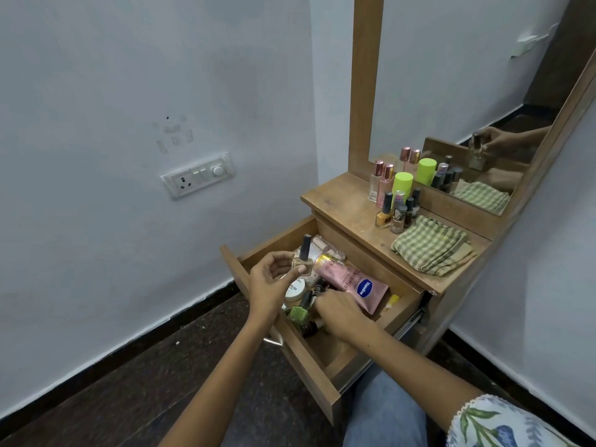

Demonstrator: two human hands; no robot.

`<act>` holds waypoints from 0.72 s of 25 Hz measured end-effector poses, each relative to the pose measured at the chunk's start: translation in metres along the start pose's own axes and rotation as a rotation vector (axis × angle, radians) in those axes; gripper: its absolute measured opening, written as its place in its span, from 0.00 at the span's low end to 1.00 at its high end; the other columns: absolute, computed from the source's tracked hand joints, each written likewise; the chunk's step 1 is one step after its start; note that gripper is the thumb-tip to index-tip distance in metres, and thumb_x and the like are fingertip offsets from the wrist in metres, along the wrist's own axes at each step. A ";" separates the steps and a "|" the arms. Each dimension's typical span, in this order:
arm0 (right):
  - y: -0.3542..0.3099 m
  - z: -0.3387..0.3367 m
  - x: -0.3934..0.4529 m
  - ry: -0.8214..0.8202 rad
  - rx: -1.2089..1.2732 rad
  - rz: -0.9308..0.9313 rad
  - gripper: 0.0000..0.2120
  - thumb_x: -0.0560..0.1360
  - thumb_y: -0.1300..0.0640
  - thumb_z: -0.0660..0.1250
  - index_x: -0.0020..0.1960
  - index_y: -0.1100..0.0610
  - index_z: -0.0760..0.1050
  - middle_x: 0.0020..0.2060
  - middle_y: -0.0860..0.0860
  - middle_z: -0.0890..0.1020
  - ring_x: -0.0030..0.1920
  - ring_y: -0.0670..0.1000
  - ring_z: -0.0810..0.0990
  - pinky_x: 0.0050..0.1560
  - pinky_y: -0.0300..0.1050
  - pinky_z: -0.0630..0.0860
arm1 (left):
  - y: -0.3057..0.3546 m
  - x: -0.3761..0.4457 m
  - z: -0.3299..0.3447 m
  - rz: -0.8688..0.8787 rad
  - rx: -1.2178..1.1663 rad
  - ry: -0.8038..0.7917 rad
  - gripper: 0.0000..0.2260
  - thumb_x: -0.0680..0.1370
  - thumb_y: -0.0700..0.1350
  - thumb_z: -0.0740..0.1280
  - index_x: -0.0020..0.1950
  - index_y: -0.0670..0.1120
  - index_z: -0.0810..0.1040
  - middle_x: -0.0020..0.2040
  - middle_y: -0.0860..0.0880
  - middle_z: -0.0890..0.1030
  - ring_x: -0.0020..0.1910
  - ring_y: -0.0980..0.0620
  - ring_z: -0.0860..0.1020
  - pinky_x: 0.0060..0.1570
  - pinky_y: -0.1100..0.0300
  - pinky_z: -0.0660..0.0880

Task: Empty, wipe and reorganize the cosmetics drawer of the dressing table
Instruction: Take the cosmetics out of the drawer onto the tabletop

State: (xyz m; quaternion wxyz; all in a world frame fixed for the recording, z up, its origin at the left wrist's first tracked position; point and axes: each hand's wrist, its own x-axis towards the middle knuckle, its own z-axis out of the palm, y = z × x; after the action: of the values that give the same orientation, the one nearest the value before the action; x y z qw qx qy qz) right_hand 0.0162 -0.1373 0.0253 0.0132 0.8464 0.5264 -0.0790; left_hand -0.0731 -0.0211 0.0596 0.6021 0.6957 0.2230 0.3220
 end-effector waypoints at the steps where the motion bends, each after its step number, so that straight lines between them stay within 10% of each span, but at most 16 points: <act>1: -0.003 0.002 0.000 -0.010 -0.027 0.004 0.11 0.74 0.61 0.68 0.57 0.60 0.77 0.55 0.57 0.80 0.55 0.56 0.79 0.49 0.48 0.75 | 0.000 0.000 0.001 0.000 -0.006 -0.004 0.15 0.69 0.39 0.75 0.55 0.41 0.79 0.49 0.44 0.84 0.49 0.47 0.83 0.52 0.53 0.79; 7: 0.020 -0.012 -0.013 0.093 0.259 0.148 0.11 0.71 0.59 0.73 0.53 0.55 0.81 0.51 0.54 0.82 0.53 0.55 0.81 0.51 0.50 0.79 | 0.005 0.004 0.013 0.026 -0.011 0.050 0.10 0.69 0.41 0.75 0.50 0.46 0.83 0.45 0.48 0.85 0.45 0.49 0.83 0.47 0.53 0.80; 13: 0.073 -0.090 -0.032 0.610 0.695 0.368 0.18 0.68 0.62 0.75 0.56 0.57 0.76 0.47 0.48 0.81 0.46 0.47 0.81 0.40 0.33 0.75 | 0.014 0.023 0.048 0.025 -0.046 0.084 0.11 0.69 0.39 0.76 0.49 0.43 0.83 0.44 0.46 0.85 0.44 0.50 0.84 0.47 0.52 0.81; 18: 0.115 -0.097 -0.023 0.869 0.725 0.562 0.16 0.67 0.63 0.76 0.53 0.59 0.75 0.42 0.53 0.84 0.40 0.51 0.84 0.39 0.46 0.81 | 0.025 0.042 0.089 0.084 -0.003 0.076 0.08 0.69 0.39 0.76 0.46 0.44 0.82 0.43 0.48 0.85 0.43 0.52 0.84 0.47 0.51 0.82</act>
State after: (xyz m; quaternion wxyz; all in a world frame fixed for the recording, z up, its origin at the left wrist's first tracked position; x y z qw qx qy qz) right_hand 0.1210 -0.1988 0.1174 -0.4692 0.8580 0.1809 0.1049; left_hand 0.0179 -0.0578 0.0861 0.5802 0.6908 0.2161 0.3735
